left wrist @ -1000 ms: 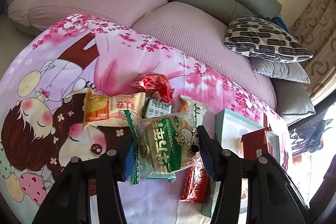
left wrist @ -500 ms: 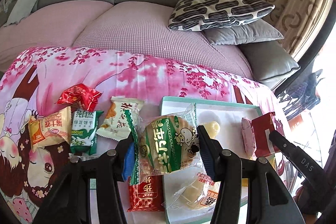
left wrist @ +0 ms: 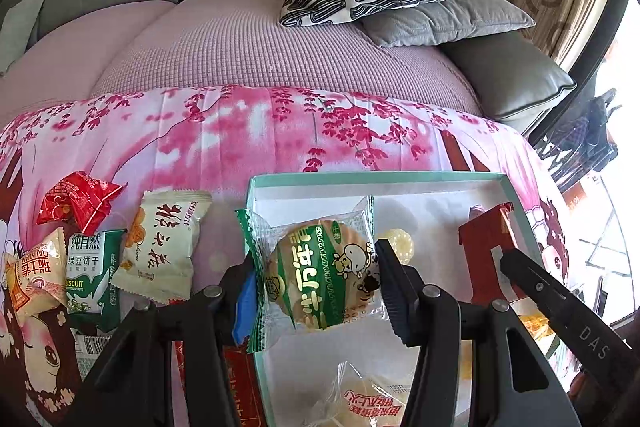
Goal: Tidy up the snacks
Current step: 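Carry green pack into tray with left tool while right tool carries red wafer bag there, then open both tools to release the green pack and red wafer bag in the tray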
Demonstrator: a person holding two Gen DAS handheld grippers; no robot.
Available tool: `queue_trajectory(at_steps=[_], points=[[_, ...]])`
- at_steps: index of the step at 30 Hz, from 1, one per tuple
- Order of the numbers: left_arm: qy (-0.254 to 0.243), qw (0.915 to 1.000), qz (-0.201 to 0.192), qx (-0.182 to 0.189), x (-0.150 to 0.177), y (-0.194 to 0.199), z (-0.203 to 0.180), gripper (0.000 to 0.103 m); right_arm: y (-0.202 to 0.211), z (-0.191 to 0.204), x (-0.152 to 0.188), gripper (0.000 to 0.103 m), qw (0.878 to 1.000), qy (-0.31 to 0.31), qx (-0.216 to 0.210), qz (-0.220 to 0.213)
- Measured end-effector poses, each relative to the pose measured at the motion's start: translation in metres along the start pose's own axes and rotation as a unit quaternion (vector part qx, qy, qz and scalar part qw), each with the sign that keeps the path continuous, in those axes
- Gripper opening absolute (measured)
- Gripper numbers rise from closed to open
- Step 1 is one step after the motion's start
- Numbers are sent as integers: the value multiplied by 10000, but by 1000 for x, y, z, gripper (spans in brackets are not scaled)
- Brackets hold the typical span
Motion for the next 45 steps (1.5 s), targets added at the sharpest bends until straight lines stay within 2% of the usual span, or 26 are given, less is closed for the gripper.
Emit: queue_trajectory(at_steps=[15, 26, 38, 40, 42, 44, 45], points=[[-113, 9992, 363, -76, 11, -21, -8, 55, -9, 4, 3, 25, 9997, 127, 124, 183], [-103, 9988, 464, -81, 11, -27, -6, 56, -17, 6, 4, 26, 9990, 172, 229, 342], [-130, 9980, 603, -95, 12, -31, -8, 60, -19, 10, 5, 26, 9982, 279, 321, 416], [-141, 9981, 588, -115, 12, -28, -10, 64, -19, 11, 4, 27, 9982, 279, 323, 415], [-150, 9981, 583, -118, 12, -26, -11, 70, -17, 10, 3, 31, 9983, 267, 334, 395], [-135, 9980, 602, -112, 12, -24, -12, 71, -15, 9, 3, 49, 9983, 242, 406, 342], [-114, 9980, 607, -130, 12, -24, -12, 71, -13, 8, 2, 51, 9984, 237, 398, 319]])
Point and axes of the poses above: each gripper's, at about its wrist camera, not at the fingertips, and y roughly against the way its jaws point, z to its left, x to its underside, the point moved 1 cm from there along -y, roughly the way its jaws point, and after that the axes turned 9 degrees about z, right-handed, at the moved point
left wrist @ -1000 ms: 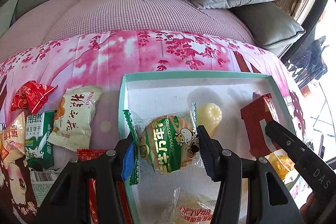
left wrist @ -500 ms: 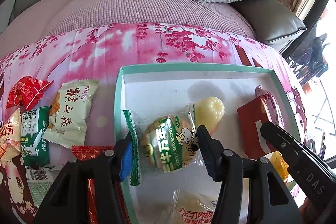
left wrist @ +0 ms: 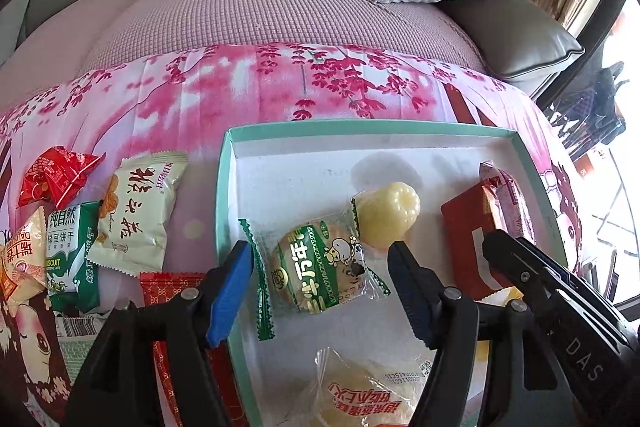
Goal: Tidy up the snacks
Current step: 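Open both tools to release the green pack and red wafer bag in the tray, then withdraw both open tools from the tray back toward the snack pile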
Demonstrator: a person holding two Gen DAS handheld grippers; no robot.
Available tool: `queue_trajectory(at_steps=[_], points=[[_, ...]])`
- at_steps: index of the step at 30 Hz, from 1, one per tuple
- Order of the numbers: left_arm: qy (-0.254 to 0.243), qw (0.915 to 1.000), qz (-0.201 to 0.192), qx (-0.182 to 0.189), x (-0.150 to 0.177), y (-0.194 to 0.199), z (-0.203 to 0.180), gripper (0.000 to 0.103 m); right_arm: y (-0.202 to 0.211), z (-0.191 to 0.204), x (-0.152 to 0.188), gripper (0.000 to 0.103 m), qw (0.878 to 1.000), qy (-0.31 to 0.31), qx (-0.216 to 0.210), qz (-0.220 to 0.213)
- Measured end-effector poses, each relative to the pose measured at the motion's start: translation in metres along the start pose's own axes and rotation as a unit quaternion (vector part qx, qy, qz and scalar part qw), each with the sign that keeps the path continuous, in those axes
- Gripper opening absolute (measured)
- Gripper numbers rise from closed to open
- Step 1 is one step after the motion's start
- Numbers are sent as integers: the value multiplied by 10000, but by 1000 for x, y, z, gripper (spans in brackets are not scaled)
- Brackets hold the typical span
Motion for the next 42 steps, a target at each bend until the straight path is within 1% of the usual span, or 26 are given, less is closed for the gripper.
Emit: queue_trajectory(at_steps=[2, 5, 13, 17, 18, 19, 20, 25, 29, 31, 34, 36, 38, 42], points=[[45, 10000, -8, 10, 0, 3, 2, 71, 2, -2, -1, 57, 10000, -41, -71, -20], [66, 10000, -10, 16, 0, 7, 1, 72, 7, -2, -2, 58, 9999, -26, -98, -47], [42, 9999, 12, -92, -2, 21, -3, 72, 20, 2, -3, 58, 9997, 134, 58, -171], [66, 9999, -20, -92, -2, 27, -1, 73, 21, -2, -3, 65, 9998, 91, 99, -143], [103, 9999, -41, -107, -2, 29, 1, 76, 20, -3, -3, 65, 9998, 76, 112, -133], [147, 9998, -59, -110, -2, 31, 3, 85, 20, -5, -3, 66, 9998, 57, 123, -124], [199, 9997, -85, -122, -2, 33, 6, 87, 20, -6, -3, 66, 9999, 37, 119, -114], [424, 9988, -217, -54, -2, 44, 20, 87, 18, -10, -3, 66, 10000, -13, 45, -66], [655, 9968, -390, -244, -2, 50, 33, 88, 12, -8, -2, 67, 9997, 77, 206, 43], [861, 9946, -467, -338, -2, 50, 43, 96, 9, -7, -1, 67, 9995, 128, 268, 104], [1160, 9907, -522, -475, 0, 50, 60, 96, 7, -5, -1, 68, 9993, 199, 271, 135], [1335, 9877, -514, -625, 2, 48, 70, 96, 7, -3, 0, 72, 9993, 254, 259, 110], [1452, 9854, -502, -733, 5, 47, 77, 96, 8, -1, 0, 78, 9991, 322, 275, 77], [1589, 9821, -478, -892, 8, 44, 86, 96, 7, 2, 0, 82, 9987, 418, 260, 89]])
Point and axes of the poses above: each gripper's, at about its wrist camera, not at the fingertips, and y roughly against the way its jaws point, z to its left, x to its underside, the point moved 1 cm from there along -y, roughly the way its jaws point, and after that the axes turned 9 degrees about z, right-handed, at the moved point
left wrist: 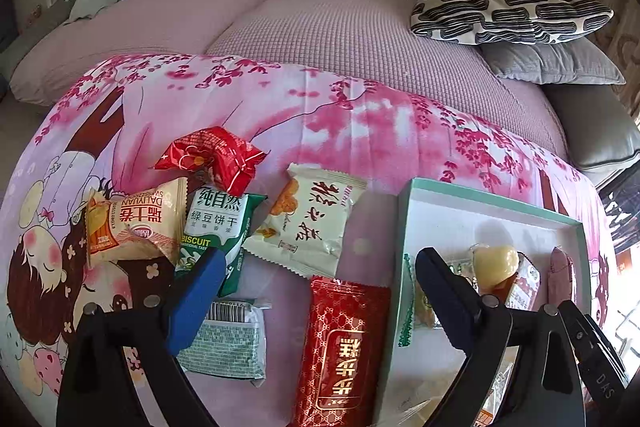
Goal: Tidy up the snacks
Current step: 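Withdraw both open tools from the tray back toward the snack pile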
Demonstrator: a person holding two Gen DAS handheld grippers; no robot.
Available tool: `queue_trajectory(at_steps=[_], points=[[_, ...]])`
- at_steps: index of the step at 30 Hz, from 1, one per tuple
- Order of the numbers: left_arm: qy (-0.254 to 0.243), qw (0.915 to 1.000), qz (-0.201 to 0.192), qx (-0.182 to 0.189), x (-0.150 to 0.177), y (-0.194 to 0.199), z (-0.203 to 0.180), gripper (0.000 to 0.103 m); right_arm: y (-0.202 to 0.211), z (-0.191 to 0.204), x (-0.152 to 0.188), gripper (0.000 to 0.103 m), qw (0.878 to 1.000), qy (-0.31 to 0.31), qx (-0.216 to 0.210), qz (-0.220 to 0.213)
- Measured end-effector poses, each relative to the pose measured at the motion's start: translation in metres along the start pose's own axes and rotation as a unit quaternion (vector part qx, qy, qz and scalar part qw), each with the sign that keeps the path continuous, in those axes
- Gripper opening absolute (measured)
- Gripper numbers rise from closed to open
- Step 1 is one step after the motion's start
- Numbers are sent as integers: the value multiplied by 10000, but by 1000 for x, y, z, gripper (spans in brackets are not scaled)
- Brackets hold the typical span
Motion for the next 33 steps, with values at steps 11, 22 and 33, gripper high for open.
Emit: queue_trajectory(at_steps=[11, 22, 33], points=[[159, 9998, 62, -130, 9, -5, 13, 96, 1, 1, 1, 103, 9998, 124, 150, -82], [245, 9990, -360, -115, 23, 15, 37, 96, 13, 20, 8, 103, 9984, 511, 54, -227], [66, 9967, -735, -335, 34, 49, 54, 96, 26, 45, 15, 103, 9975, 643, -59, -271]])
Point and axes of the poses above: each gripper's, at about its wrist camera, not at the fingertips, and y roughly against the way its jaws point, z to its left, x to its underside, the point moved 1 cm from there along -y, roughly the way its jaws point, and after that the axes turned 9 degrees about z, right-handed, at the moved point
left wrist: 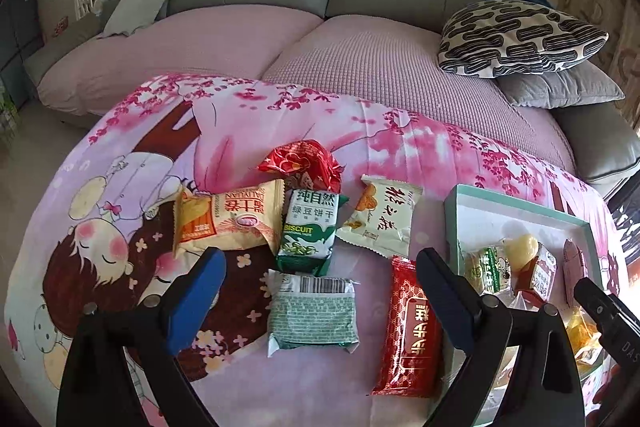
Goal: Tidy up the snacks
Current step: 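Withdraw both open tools from the tray back toward the snack pile, then move left tool over grey-green barcode pack while right tool moves over long red bag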
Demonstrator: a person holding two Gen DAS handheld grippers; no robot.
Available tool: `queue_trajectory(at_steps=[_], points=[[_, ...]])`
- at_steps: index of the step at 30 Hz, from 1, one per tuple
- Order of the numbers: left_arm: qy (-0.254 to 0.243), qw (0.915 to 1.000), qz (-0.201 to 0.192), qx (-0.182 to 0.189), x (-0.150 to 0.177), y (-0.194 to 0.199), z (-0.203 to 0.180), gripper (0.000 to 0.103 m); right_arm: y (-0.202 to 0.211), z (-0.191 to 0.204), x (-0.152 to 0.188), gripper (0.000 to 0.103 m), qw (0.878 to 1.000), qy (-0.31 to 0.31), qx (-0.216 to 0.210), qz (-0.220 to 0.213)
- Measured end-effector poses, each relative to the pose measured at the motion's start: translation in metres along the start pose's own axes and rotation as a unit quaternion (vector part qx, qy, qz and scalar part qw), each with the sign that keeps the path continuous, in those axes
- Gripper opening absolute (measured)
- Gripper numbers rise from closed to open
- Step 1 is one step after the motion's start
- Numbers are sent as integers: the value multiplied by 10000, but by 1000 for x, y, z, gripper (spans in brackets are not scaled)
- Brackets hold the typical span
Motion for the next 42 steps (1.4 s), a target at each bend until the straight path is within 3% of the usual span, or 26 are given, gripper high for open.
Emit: queue_trajectory(at_steps=[4, 9, 14, 23, 42], points=[[-33, 9997, -99, -234, 4, 9, 9, 96, 3, 23, 4, 103, 9996, 184, -206, -1], [317, 9969, 228, -681, 10, 5, 33, 96, 3, 62, 13, 103, 9968, 526, -592, 88], [725, 9907, 538, -1021, 17, -4, 69, 96, -5, 98, 27, 103, 9931, 934, -649, 298], [1142, 9877, 766, -745, 23, -9, 98, 96, -16, 132, 42, 103, 9862, 1192, -993, 578], [895, 9886, 1091, -529, 22, -30, 88, 96, -28, 129, 42, 99, 9818, 1029, -1396, 780]])
Point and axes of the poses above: each gripper's, at about its wrist camera, not at the fingertips, and y roughly against the way its jaws point, z to its left, x to its underside, the point moved 1 cm from there along -y, roughly the way its jaws point, and after that the axes turned 9 degrees about z, right-handed, at the moved point
